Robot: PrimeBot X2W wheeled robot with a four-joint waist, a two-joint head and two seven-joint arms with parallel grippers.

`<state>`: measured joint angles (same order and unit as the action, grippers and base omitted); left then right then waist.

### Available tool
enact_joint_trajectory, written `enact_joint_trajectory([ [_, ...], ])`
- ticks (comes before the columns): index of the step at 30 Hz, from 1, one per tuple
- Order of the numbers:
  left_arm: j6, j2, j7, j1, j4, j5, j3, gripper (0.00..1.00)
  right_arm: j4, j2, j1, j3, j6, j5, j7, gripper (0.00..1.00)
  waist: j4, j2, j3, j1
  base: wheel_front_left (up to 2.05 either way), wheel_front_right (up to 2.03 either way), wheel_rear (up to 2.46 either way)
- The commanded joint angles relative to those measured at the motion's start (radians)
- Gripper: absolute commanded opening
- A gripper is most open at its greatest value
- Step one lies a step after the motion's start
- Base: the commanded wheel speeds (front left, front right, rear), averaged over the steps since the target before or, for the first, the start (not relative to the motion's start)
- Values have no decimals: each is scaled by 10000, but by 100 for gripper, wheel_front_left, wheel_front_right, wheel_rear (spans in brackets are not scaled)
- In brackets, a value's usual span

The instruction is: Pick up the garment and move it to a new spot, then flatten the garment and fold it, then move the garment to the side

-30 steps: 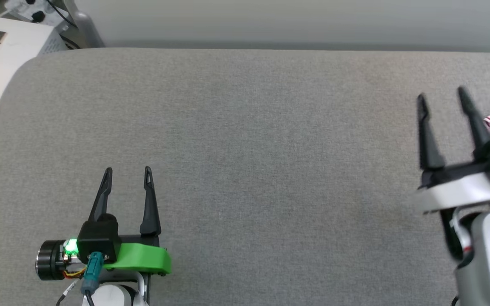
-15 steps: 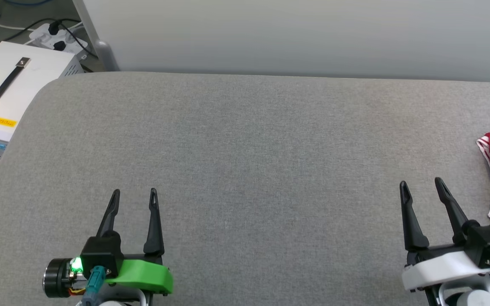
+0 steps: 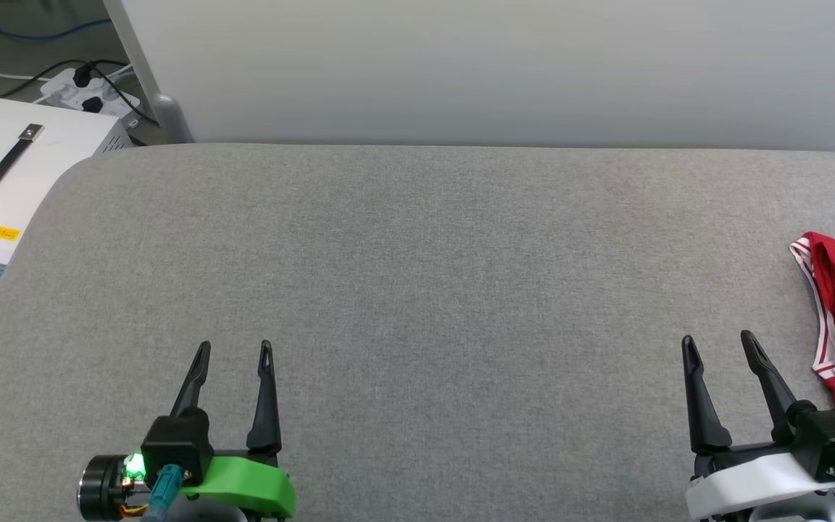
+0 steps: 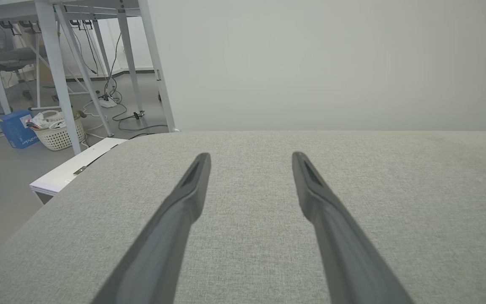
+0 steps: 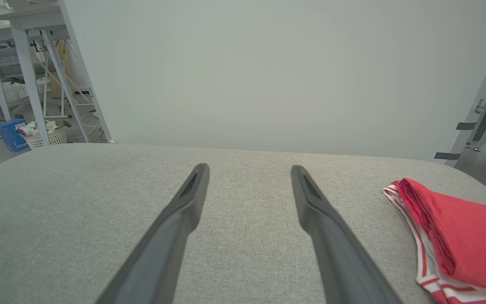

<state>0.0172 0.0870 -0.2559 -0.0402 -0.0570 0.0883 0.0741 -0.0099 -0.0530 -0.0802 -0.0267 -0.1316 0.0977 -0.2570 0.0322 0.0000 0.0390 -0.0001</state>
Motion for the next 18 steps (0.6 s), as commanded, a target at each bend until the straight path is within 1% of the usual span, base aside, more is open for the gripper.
enact_joint_trajectory([
  [1,-60,-50,-59,-127,-26,-84,-37,100,34,22,-56,11,9,10,-47,100,-15,0,-10,1,0,0,0],
  [3,-27,-20,-59,-126,-75,-179,-59,100,64,23,-41,8,9,13,-47,100,-26,0,-14,1,0,0,0],
  [4,-8,8,8,0,-52,-96,-35,0,38,2,1,-2,0,0,3,0,-24,0,-14,1,0,0,0],
  [18,-21,-23,223,38,1,-149,-87,0,43,4,66,20,1,-80,213,0,-51,0,-47,1,0,0,0],
])
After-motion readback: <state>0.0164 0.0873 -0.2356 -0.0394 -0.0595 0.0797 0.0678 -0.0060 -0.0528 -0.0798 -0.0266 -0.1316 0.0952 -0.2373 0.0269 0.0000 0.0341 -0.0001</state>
